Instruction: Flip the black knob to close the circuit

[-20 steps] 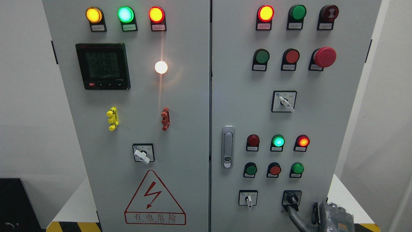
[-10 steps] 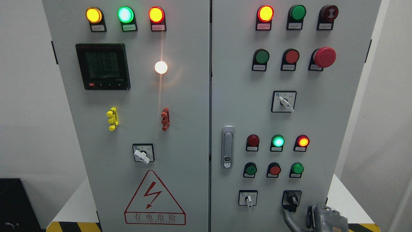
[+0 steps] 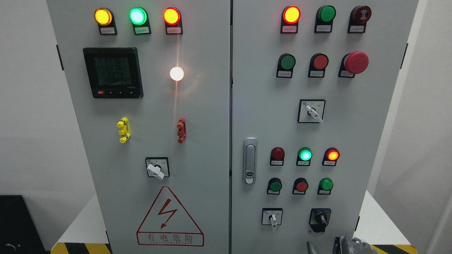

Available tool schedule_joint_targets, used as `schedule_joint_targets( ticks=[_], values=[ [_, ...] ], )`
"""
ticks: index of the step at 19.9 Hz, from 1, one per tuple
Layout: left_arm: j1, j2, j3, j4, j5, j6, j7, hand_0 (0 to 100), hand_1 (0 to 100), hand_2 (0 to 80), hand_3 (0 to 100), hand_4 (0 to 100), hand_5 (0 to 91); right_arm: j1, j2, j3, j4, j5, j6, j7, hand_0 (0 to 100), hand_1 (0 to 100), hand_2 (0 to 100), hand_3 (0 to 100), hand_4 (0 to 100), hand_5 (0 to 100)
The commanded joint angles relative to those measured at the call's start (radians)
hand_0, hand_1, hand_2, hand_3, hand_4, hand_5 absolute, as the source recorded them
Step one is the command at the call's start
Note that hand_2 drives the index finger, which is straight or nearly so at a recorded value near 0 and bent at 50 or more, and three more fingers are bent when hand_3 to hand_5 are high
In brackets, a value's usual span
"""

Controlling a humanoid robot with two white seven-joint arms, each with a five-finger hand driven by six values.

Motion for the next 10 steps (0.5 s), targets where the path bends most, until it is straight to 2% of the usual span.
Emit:
schedule_joint_targets(
  ticks=[1,3,6,7,8,10],
  values=[
    [0.0,0.0,-0.001,-0.001,0.0,-0.001,0.0,12,56,0.0,0,0,0.0,0.077,0.071,0.055,-0.135,-0.147,-0.001,-0.041,0,4,86,100,97,98],
    [0.0,0.0,0.001,-0.001,0.0,-0.001,0.0,12,56,0.0,0,0,0.0,0.085,0.069,0.057,-0.145,-0.243,-0.003,-0.068,0,6,82,100,94,94],
    [0.0,0.0,0.001,0.001,0.0,-0.001,0.0,12,56,0.0,0,0,0.0,0.129,0.068,0.058,-0.18,-0.404,-0.015,-0.078,0,7,78,100,91,88],
    [0.0,0.0,0.001,-0.001,0.0,-0.001,0.0,12,56,0.0,0,0,0.0,0.151,0.068,0.06,-0.194,-0.447,-0.021,-0.094,0,8,77,100,91,86],
    [0.0,0.0,0.001,-0.001,0.0,-0.001,0.0,12,56,0.0,0,0,0.0,0.168,0.068,0.06,-0.203,-0.473,-0.033,-0.109,0,8,75,100,90,85],
    [0.0,0.0,0.001,-0.001,0.0,-0.001,0.0,12,56,0.0,0,0,0.0,0.207,0.068,0.057,-0.204,-0.508,-0.099,-0.129,0,9,73,98,88,82]
  ],
)
